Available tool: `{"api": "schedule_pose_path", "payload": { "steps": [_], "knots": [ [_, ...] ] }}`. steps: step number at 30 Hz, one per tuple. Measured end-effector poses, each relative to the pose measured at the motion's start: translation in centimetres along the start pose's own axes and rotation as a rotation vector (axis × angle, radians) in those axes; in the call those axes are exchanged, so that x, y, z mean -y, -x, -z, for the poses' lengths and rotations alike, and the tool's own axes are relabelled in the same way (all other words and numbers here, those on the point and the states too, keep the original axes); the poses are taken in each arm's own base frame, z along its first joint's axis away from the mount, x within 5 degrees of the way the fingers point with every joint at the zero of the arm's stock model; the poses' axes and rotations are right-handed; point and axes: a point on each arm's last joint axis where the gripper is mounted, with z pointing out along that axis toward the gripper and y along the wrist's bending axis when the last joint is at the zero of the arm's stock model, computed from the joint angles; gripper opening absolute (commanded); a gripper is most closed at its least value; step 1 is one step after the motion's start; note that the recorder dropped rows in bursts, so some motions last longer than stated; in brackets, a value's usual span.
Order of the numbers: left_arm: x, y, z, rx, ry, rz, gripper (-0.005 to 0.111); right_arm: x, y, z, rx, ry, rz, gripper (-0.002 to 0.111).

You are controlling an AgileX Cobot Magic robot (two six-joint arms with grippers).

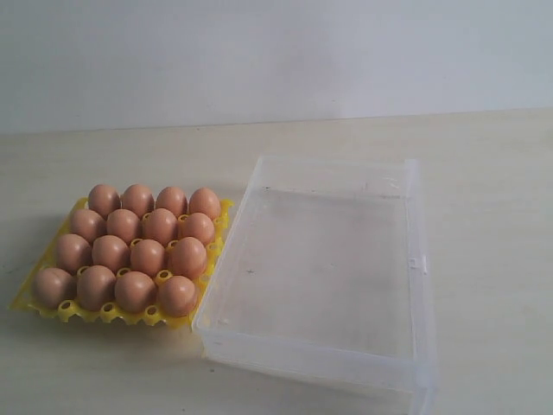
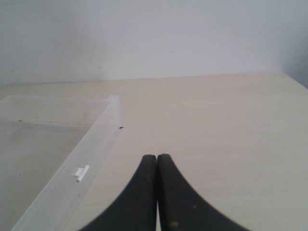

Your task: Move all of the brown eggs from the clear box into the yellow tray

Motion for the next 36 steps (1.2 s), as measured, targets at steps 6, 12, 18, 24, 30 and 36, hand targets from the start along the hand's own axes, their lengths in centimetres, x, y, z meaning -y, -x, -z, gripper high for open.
{"api": "schedule_pose_path", "payload": {
  "steps": [6,12,18,24,30,36],
  "knots": [
    [0.0,0.0,0.0,0.0,0.0,0.0,0.0,0.08,0.0,0.0,0.0,-0.014,-0.003,0.0],
    [0.0,0.0,0.0,0.0,0.0,0.0,0.0,0.15,0.0,0.0,0.0,-0.027,-0.005,0.0],
    [0.0,0.0,0.0,0.0,0.0,0.0,0.0,0.15,0.0,0.0,0.0,-0.027,-0.005,0.0],
    [0.0,0.0,0.0,0.0,0.0,0.0,0.0,0.15,0.0,0.0,0.0,-0.027,-0.005,0.0],
    [0.0,0.0,0.0,0.0,0.0,0.0,0.0,0.15,0.0,0.0,0.0,-0.027,-0.005,0.0],
    [0.0,0.0,0.0,0.0,0.0,0.0,0.0,0.15,0.0,0.0,0.0,-0.027,-0.003,0.0]
  ]
}}
